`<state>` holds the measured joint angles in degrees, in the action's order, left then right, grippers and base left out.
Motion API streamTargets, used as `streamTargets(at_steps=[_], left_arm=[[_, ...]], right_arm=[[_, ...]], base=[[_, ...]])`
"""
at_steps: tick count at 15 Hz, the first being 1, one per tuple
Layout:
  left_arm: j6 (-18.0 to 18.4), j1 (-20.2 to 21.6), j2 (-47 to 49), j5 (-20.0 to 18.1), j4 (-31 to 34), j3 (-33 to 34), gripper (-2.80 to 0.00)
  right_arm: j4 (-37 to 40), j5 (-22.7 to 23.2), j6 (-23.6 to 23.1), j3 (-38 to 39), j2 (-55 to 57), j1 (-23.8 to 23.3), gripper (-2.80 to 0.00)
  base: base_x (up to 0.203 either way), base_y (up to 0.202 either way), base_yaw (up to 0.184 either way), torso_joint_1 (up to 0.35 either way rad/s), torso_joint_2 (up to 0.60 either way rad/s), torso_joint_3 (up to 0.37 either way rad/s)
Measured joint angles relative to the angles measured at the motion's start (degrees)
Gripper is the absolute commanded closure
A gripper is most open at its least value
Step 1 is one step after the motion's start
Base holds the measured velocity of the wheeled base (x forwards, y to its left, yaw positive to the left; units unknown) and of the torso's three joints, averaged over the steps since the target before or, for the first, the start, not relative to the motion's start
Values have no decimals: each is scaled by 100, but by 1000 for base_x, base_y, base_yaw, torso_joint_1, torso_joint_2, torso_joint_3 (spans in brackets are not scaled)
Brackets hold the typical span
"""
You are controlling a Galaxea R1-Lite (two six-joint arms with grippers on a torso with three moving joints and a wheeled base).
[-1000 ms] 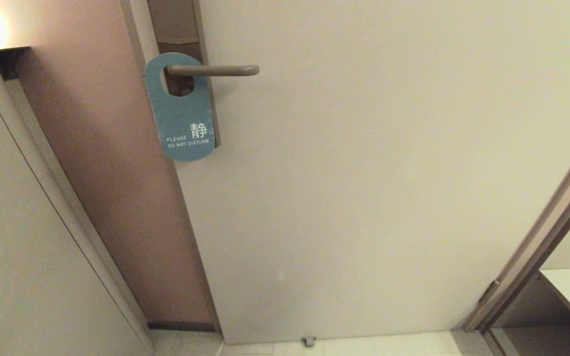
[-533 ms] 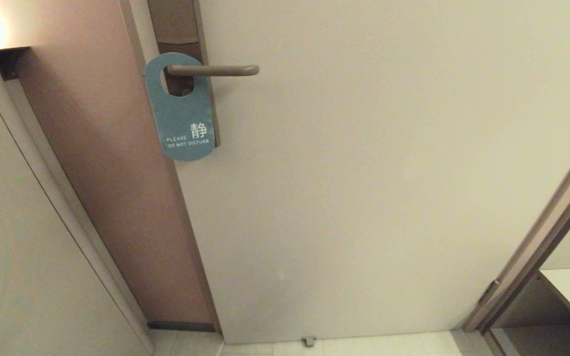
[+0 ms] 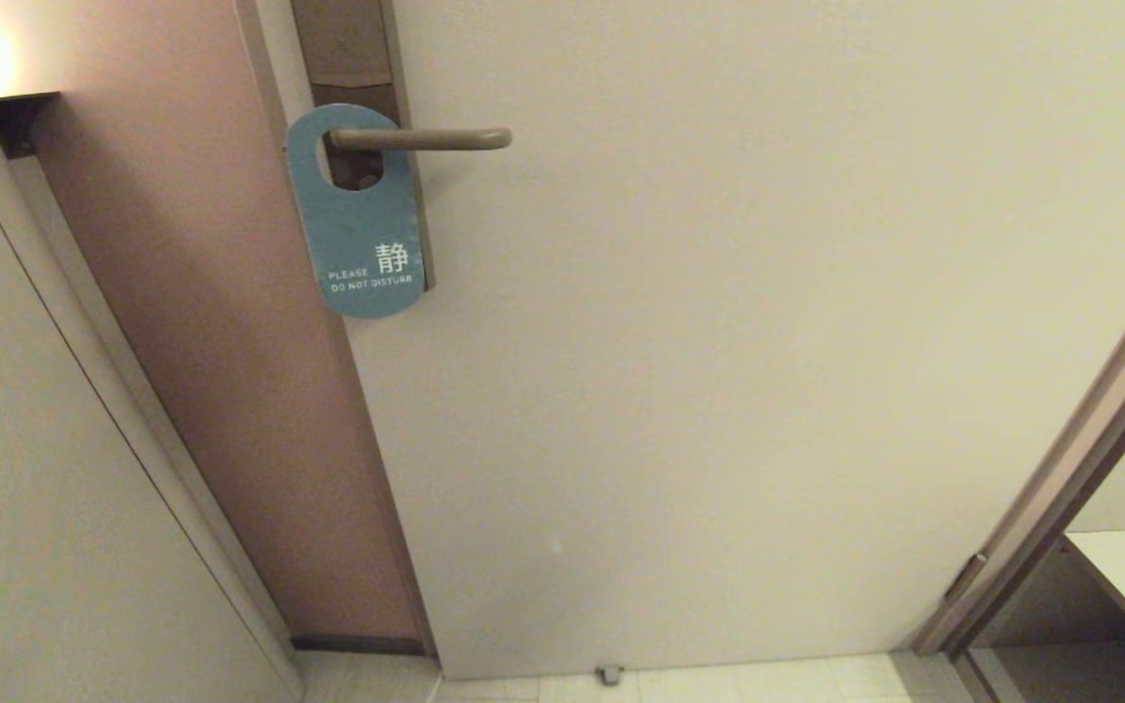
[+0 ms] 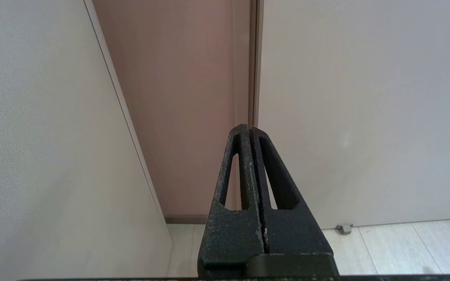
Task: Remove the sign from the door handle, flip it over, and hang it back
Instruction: Take down the sign
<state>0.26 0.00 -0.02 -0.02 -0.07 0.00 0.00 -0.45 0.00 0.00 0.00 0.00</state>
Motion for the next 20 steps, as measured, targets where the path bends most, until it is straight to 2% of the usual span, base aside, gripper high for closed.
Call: streamTargets(at_steps=[17,20], left_arm=[[28,-2,0,-6,2,0,0],[28,0,0,-7,2,0,0]], right_arm=[[0,3,0,0,0,0,0],[0,-1,0,0,0,0,0]], base=[[0,0,0,0,0,0],[170,0,1,0,7,4]])
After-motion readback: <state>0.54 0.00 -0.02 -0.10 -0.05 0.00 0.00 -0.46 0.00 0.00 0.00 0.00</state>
